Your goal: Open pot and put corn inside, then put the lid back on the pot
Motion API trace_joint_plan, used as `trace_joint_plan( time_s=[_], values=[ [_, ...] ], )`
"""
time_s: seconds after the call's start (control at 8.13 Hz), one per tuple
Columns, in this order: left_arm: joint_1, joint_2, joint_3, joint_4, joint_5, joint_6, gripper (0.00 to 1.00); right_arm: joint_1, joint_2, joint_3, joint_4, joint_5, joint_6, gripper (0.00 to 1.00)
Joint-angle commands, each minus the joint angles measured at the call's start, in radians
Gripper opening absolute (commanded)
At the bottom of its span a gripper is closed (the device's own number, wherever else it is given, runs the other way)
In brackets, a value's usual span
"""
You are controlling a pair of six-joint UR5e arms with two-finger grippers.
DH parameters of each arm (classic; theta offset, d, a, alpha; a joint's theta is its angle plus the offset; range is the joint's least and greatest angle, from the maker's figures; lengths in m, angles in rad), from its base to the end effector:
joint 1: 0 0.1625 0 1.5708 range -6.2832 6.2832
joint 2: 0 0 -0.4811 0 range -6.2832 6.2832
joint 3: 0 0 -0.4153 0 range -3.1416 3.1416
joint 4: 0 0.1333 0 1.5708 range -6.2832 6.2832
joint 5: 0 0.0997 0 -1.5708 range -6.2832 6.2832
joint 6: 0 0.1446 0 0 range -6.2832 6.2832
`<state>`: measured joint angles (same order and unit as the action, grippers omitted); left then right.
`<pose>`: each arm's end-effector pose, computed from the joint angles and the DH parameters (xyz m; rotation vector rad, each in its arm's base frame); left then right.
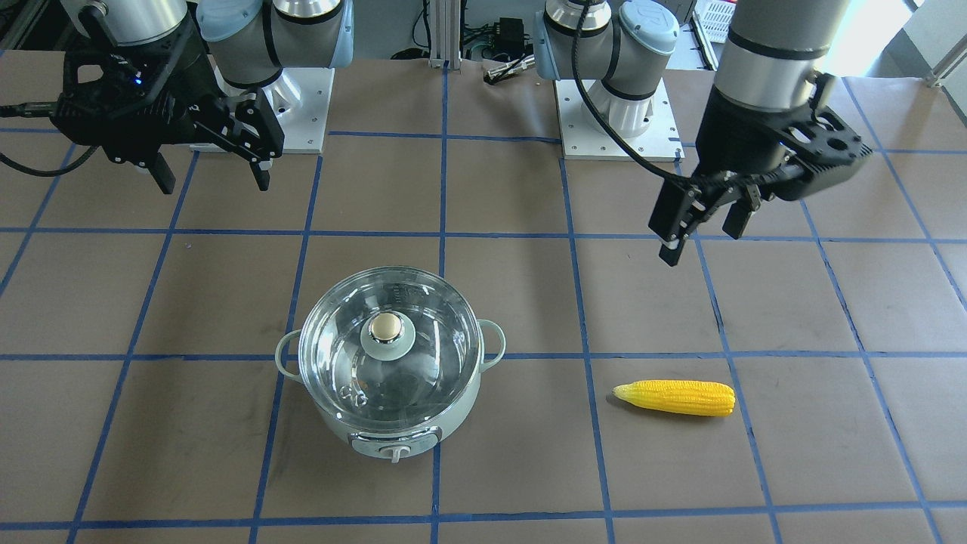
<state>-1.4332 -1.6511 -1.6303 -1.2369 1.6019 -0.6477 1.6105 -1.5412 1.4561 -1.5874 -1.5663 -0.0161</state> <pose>-0.0486 -0.5878 0.4616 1.1935 -2.8694 0.3049 0.1554 -0.5362 0.5450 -0.0877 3.1306 -0.1593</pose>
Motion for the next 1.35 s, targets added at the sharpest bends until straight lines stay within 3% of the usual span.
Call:
trace_joint_plan(
  time_s=[0.0, 0.49, 0.74, 0.98, 1.23],
  values=[
    [0.028, -0.106, -0.002, 0.001, -0.003, -0.373, 1.00, 0.008, 0.068, -0.025, -0.087, 0.088, 0.124, 1.00],
    [0.037, -0.320, 0.006, 0.013, -0.045, -0.398, 1.00, 0.124, 0.246, -0.069, -0.224, 0.075, 0.208, 1.00],
    [0.040, -0.343, 0.007, 0.017, -0.040, -0.418, 1.00, 0.178, 0.321, -0.065, -0.285, 0.077, 0.225, 0.96],
    [0.046, -0.398, 0.001, 0.141, -0.031, -0.457, 1.00, 0.189, 0.351, -0.053, -0.299, 0.075, 0.332, 0.99],
    [0.085, -0.437, 0.007, 0.166, -0.036, -0.478, 1.00, 0.192, 0.372, -0.048, -0.299, 0.086, 0.375, 1.00]
  ],
)
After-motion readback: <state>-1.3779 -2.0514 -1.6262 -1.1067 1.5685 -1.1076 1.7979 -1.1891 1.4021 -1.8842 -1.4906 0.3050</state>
